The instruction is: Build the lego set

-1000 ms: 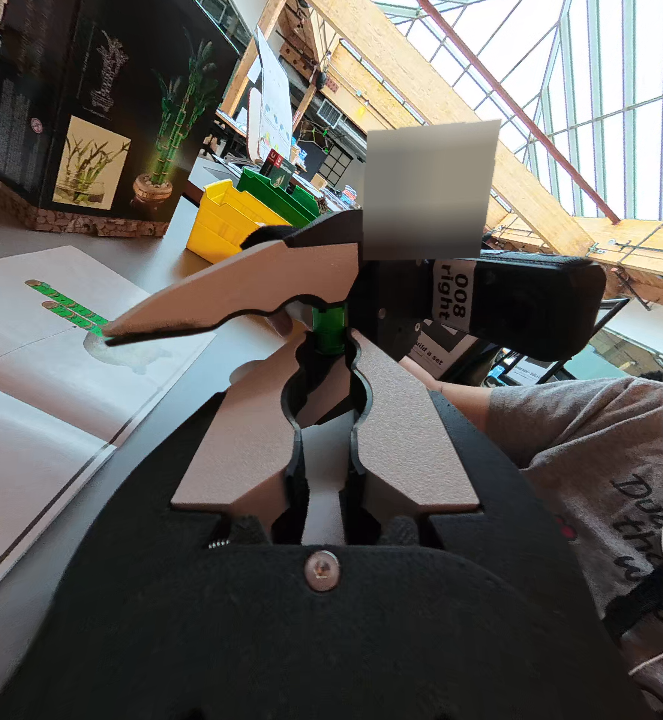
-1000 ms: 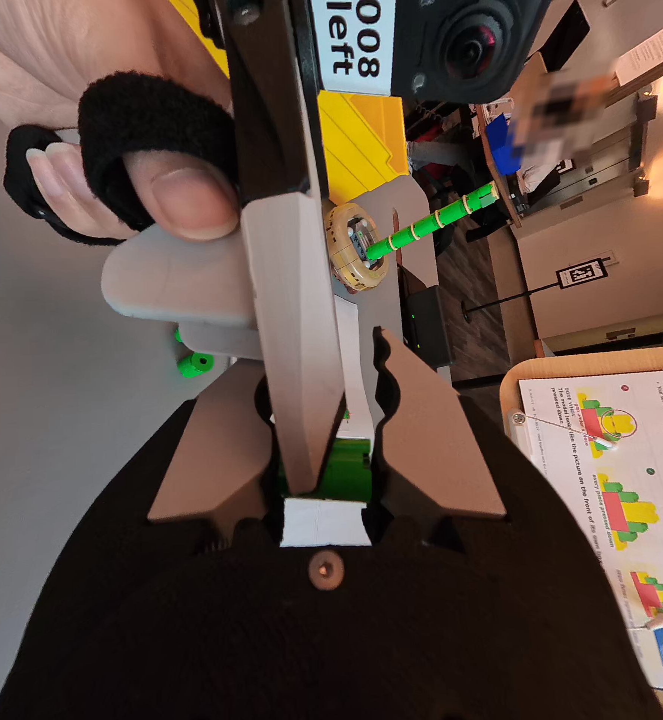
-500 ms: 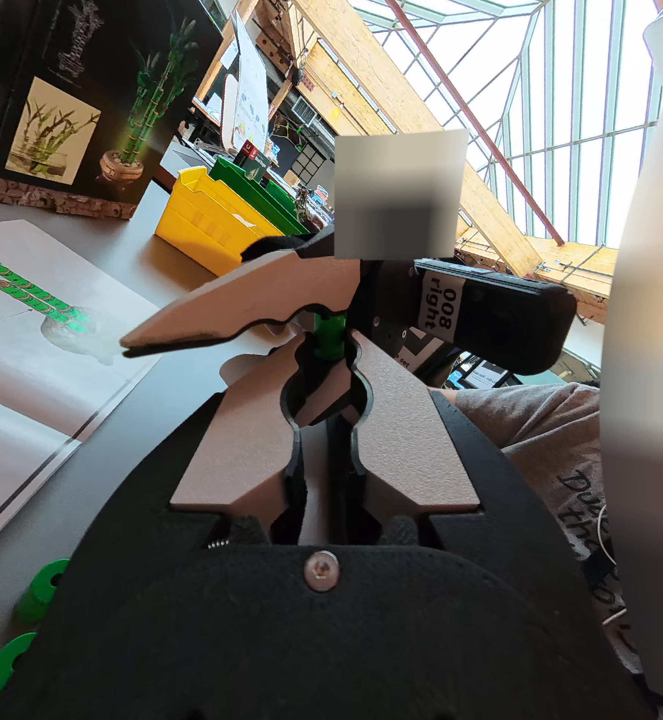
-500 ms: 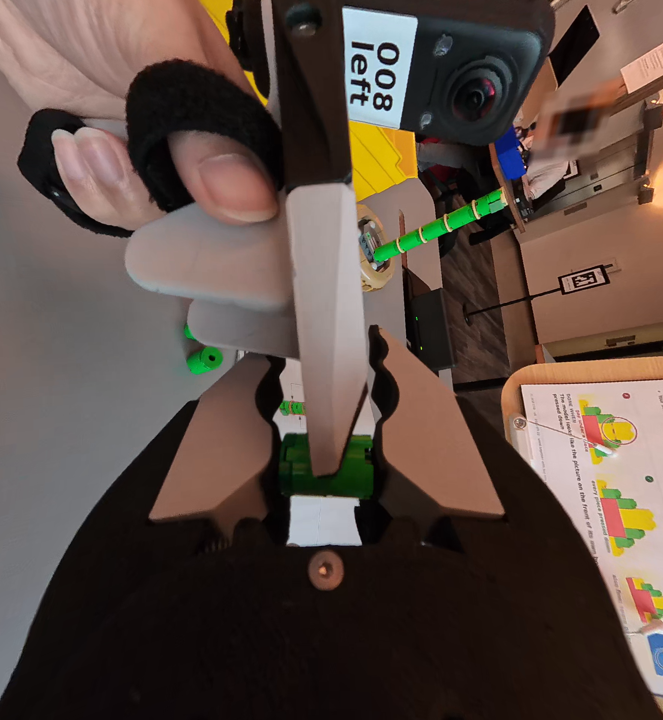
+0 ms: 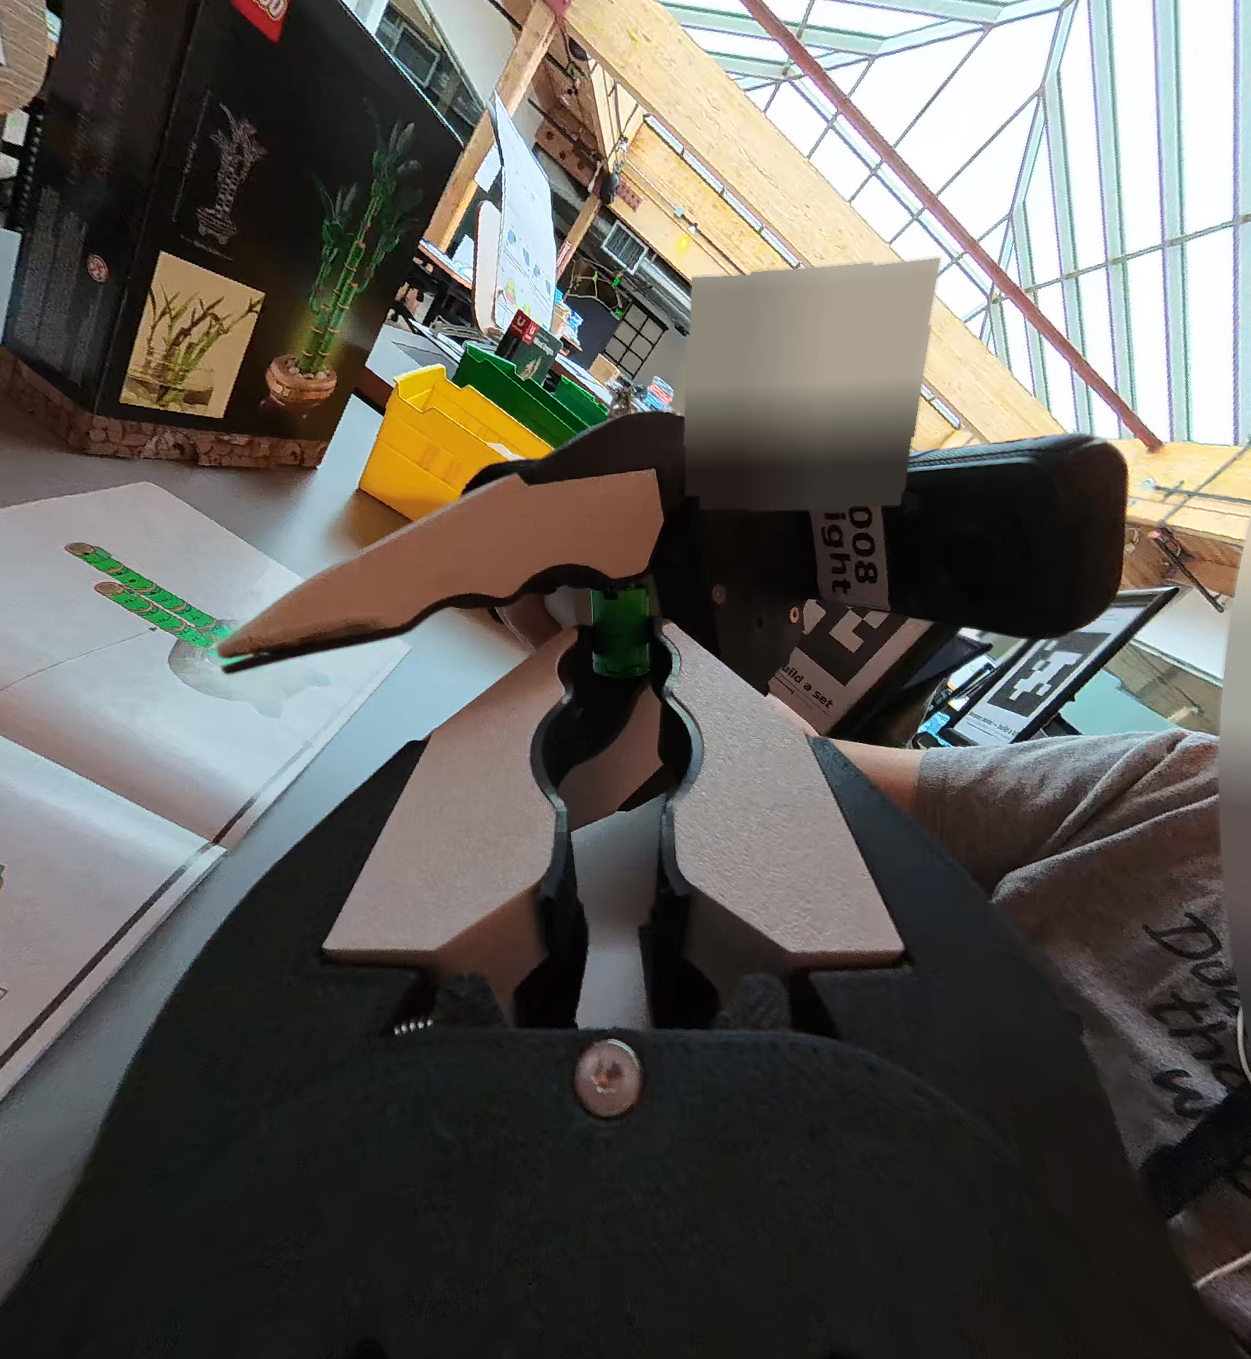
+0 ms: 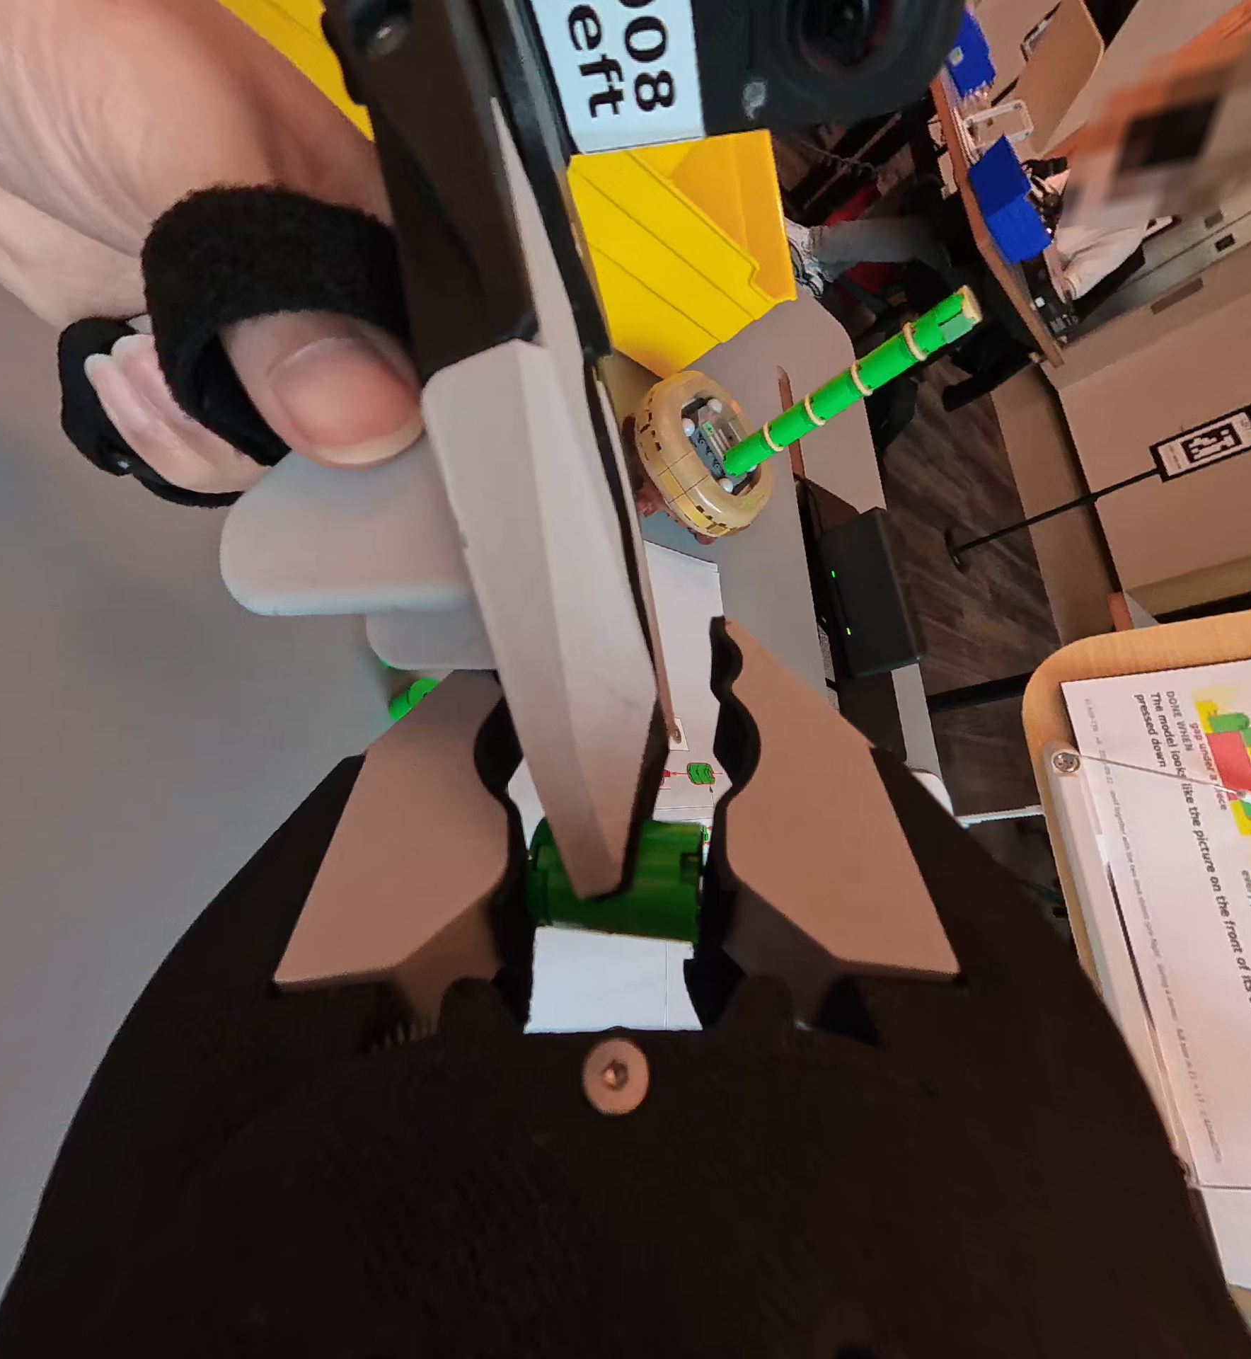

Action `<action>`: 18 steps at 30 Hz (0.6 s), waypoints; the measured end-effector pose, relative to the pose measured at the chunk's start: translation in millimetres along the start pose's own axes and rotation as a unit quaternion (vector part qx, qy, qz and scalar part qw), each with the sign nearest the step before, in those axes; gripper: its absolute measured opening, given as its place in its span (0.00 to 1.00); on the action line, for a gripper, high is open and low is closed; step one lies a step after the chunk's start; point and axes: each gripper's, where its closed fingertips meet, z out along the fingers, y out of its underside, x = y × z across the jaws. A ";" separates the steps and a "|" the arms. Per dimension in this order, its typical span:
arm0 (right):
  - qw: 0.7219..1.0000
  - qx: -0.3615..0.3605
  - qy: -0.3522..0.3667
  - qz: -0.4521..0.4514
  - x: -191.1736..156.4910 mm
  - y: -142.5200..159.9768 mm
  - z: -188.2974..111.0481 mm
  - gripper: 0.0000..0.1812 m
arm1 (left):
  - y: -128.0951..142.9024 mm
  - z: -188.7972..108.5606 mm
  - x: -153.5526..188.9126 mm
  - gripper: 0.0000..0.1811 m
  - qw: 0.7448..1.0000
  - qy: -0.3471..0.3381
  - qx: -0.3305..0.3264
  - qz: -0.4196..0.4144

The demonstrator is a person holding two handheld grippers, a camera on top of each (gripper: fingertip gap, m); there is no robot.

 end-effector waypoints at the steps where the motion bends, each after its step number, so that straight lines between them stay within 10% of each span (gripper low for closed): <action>1: 1.000 -0.002 0.006 0.002 2.1 0.4 0.2 0.28 | -0.8 0.0 -0.2 0.07 1.000 -0.002 0.004 0.001; 18: 0.999 -0.027 -0.008 -0.031 -4.4 9.9 -2.3 0.25 | 5.1 3.9 -0.7 0.07 0.999 -0.017 -0.008 0.029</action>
